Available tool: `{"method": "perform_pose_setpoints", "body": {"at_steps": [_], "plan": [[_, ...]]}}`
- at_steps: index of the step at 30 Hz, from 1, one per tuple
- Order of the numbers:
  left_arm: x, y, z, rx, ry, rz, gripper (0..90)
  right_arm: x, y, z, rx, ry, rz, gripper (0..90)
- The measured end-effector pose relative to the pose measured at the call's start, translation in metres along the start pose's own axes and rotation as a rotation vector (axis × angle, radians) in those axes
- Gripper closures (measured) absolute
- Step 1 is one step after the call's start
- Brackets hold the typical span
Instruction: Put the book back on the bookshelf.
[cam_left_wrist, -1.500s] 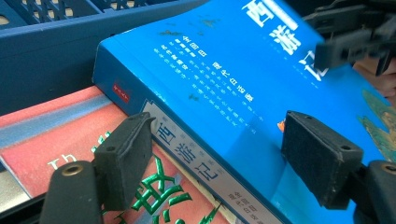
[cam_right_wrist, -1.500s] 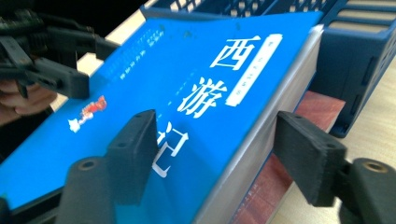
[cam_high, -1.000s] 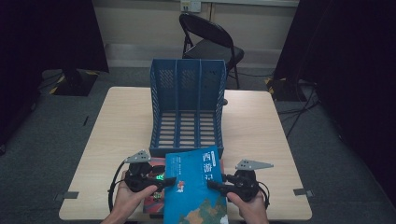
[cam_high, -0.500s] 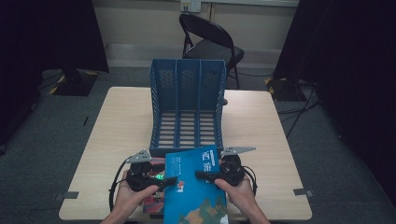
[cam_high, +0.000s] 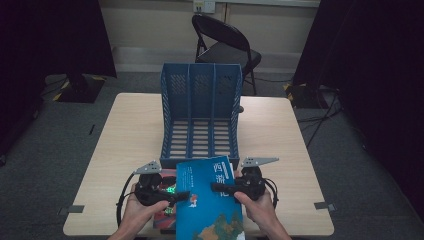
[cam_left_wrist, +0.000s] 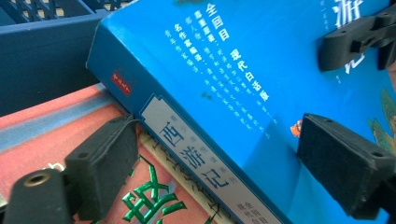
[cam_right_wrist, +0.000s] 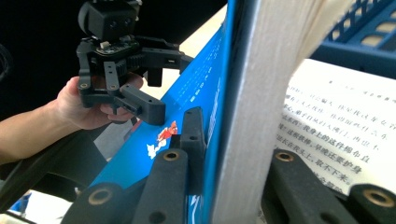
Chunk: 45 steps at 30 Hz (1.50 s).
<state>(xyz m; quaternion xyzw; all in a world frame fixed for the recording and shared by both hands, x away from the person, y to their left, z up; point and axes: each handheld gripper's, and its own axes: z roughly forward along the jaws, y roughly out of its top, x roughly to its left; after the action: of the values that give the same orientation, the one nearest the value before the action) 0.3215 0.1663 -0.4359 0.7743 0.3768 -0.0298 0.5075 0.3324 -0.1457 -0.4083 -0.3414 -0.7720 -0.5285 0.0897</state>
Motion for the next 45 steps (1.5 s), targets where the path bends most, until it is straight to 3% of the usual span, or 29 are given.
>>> {"method": "perform_pose_setpoints", "body": {"at_steps": [1,2,5,8,9,12,15,17,19,20,21,24,28,29,36,38,41,44,45], "plan": [[0.001,0.000,0.001,0.001,-0.033,-0.018,13.1,0.003,0.000,-0.001,-0.010,0.005,-0.007,76.2],[0.001,0.000,0.001,0.001,-0.033,-0.018,13.1,0.003,0.000,-0.001,-0.010,0.005,-0.007,76.2],[-0.001,-0.002,0.005,-0.010,-0.088,-0.052,11.7,0.010,0.003,-0.001,-0.026,0.028,-0.030,77.6],[-0.001,-0.001,0.006,-0.004,-0.100,-0.066,12.0,0.014,0.004,0.000,-0.024,0.026,-0.041,78.2],[-0.001,0.000,0.006,-0.004,-0.095,-0.099,12.5,0.013,0.005,0.000,-0.023,0.024,-0.034,78.7],[-0.004,0.001,0.006,0.003,-0.082,-0.111,12.5,0.012,0.005,0.002,-0.021,0.024,-0.026,78.9],[0.001,0.003,0.002,-0.009,-0.113,-0.146,20.0,0.014,0.007,0.002,-0.015,0.005,-0.027,79.0],[0.003,0.004,0.000,-0.018,-0.136,-0.147,22.2,0.014,0.007,0.002,-0.015,0.004,-0.022,79.1],[0.002,0.005,-0.001,-0.014,-0.160,-0.140,25.0,0.019,0.008,0.001,-0.019,-0.001,-0.034,79.1],[0.001,0.006,0.000,-0.015,-0.199,-0.139,27.0,0.019,0.008,0.000,-0.019,0.001,-0.035,79.1],[-0.004,0.006,0.001,-0.024,-0.176,-0.115,28.9,0.022,0.008,0.002,-0.017,0.004,-0.036,78.9],[-0.005,0.009,-0.003,-0.054,-0.172,-0.124,33.8,0.025,0.009,0.002,-0.028,-0.012,-0.040,78.9],[-0.006,0.016,-0.009,-0.075,-0.201,-0.117,40.7,0.031,0.014,-0.003,-0.030,-0.023,-0.067,79.0],[-0.006,0.020,-0.014,-0.095,-0.228,-0.112,43.5,0.035,0.017,-0.006,-0.032,-0.025,-0.077,79.0],[-0.015,0.030,-0.021,-0.131,-0.254,-0.065,53.0,0.043,0.023,-0.015,-0.073,-0.018,-0.079,79.0],[-0.019,0.035,-0.022,-0.123,-0.231,-0.043,53.1,0.043,0.023,-0.015,-0.077,-0.023,-0.079,79.0],[-0.022,0.042,-0.025,-0.130,-0.234,-0.035,55.0,0.045,0.025,-0.018,-0.094,-0.023,-0.081,79.0],[-0.024,0.048,-0.029,-0.165,-0.242,-0.037,55.4,0.054,0.030,-0.022,-0.106,-0.040,-0.107,79.0],[-0.027,0.053,-0.033,-0.184,-0.242,-0.017,55.4,0.057,0.034,-0.024,-0.115,-0.042,-0.123,79.0]]}}
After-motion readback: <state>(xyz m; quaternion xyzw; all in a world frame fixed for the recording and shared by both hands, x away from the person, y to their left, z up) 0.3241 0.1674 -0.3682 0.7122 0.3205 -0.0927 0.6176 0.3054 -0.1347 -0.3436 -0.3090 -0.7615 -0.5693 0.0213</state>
